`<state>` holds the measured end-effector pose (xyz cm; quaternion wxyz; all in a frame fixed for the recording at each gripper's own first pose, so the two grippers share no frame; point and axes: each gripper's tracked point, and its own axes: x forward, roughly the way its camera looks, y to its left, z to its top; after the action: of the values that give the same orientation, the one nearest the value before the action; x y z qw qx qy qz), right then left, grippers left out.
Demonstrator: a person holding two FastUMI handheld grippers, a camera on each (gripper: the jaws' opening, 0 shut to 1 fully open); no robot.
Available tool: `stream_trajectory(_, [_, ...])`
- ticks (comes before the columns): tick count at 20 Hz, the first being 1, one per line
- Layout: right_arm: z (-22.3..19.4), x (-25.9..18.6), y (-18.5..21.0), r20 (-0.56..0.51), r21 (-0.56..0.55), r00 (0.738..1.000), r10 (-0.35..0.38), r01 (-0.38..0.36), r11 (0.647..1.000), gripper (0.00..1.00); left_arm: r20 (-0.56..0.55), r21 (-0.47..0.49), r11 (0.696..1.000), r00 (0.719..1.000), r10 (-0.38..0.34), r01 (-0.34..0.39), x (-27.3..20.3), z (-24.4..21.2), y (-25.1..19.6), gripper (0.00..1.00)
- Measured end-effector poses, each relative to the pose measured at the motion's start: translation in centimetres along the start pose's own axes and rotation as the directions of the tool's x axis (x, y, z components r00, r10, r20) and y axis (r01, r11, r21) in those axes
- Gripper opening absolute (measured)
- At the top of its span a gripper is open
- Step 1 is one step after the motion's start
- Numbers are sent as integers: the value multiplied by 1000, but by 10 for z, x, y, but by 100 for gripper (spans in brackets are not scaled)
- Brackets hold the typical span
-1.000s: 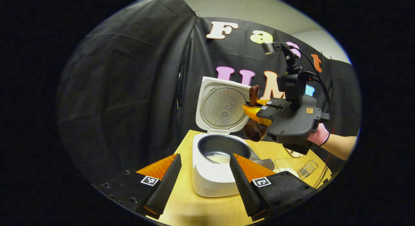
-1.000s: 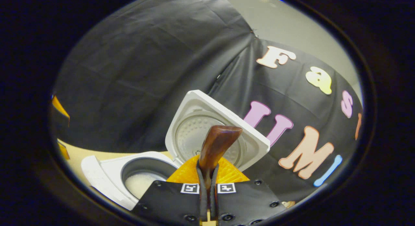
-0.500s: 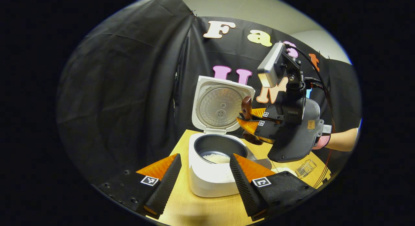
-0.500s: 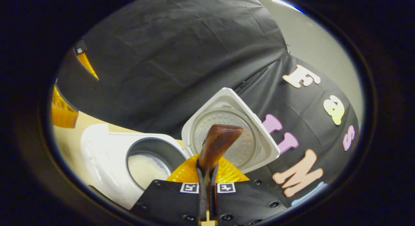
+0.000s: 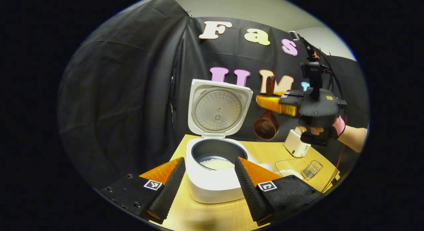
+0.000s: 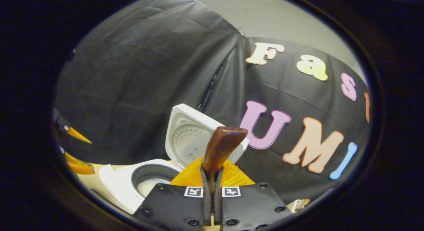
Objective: Close the left gripper, press the button to open the rice cooker; take a wooden spoon from the chopstick holder with the right hand, scoop a spoonful of rice and pour it into the rice cooker, then put the wooden spoon back into the chopstick holder.
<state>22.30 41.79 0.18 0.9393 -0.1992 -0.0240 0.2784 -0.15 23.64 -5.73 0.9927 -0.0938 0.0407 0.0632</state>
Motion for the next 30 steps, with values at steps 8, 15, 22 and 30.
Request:
stream_trajectory(8, [-19, -87, -145, -38, 314, 984, -174, 177, 933, 5, -22, 38, 998, 999, -48, 49, 6, -3, -33, 89])
stream_trajectory(15, [-87, -186, -241, -138, 357, 934, -329, 357, 863, 5, -28, 52, 997, 998, -59, 61, 9, -5, -62, 89])
stream_trajectory(22, [-175, -262, -289, -245, 343, 877, -414, 478, 809, 5, -31, 77, 997, 999, -22, 24, 3, -8, -90, 89])
stream_trajectory(30, [-272, -275, -282, -330, 330, 856, -397, 499, 801, 7, -29, 120, 993, 999, 16, -13, 2, -11, -122, 89])
